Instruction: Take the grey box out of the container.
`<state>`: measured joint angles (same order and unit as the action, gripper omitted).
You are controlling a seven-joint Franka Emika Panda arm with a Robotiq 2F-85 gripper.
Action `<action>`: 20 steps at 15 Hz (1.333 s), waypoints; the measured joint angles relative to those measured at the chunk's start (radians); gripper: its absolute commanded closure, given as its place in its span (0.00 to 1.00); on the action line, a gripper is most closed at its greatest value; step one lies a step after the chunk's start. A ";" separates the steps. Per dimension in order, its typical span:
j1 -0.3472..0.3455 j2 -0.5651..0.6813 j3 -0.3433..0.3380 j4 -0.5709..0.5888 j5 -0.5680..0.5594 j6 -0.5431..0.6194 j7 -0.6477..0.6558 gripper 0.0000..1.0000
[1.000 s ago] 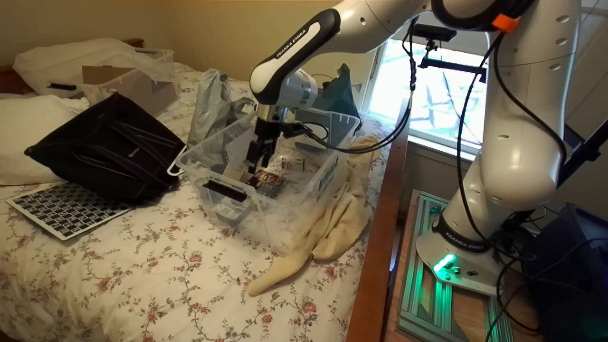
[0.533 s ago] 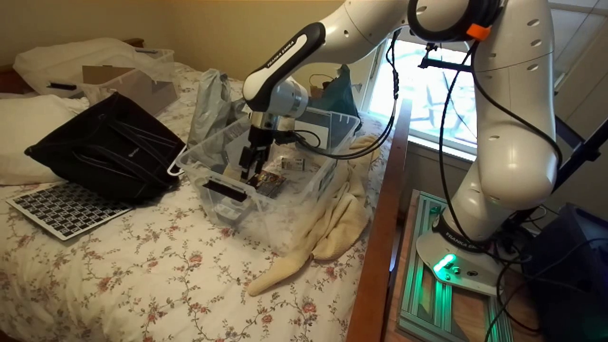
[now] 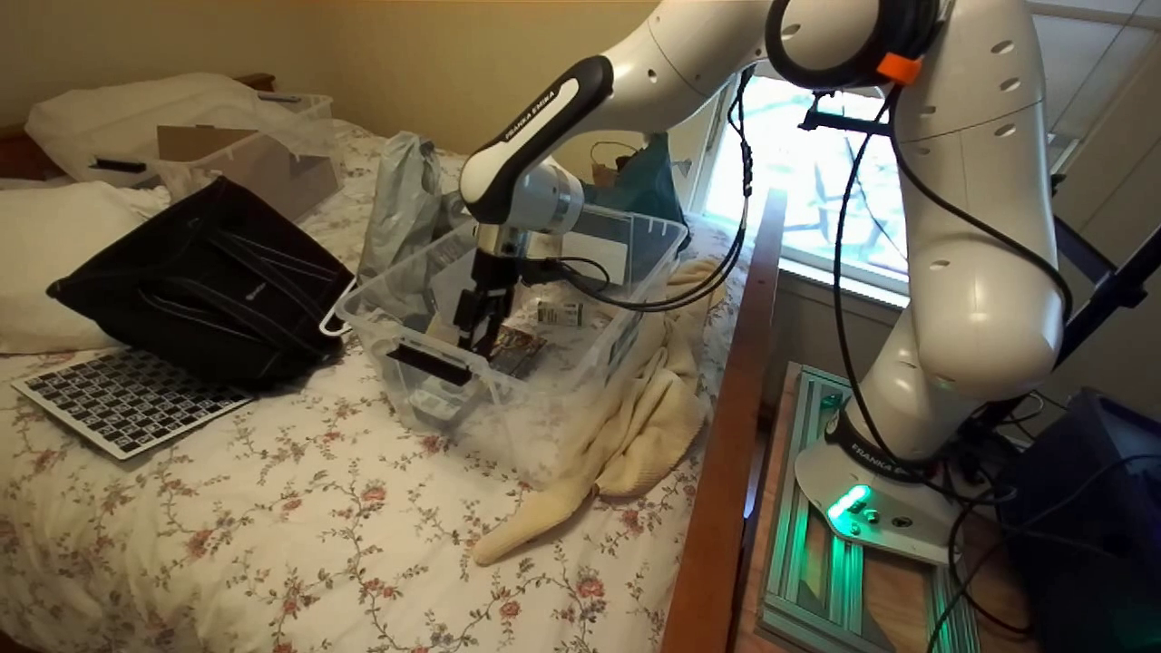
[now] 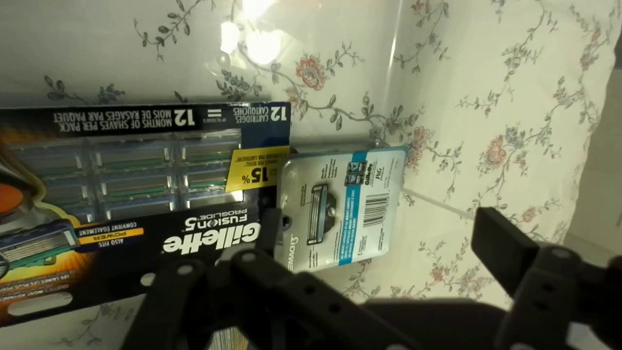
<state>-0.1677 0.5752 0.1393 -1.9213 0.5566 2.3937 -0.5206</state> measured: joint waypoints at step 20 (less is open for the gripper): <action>0.000 0.254 0.050 0.190 -0.016 0.115 0.073 0.56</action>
<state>-0.1677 0.8294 0.1889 -1.7314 0.5406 2.5090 -0.4476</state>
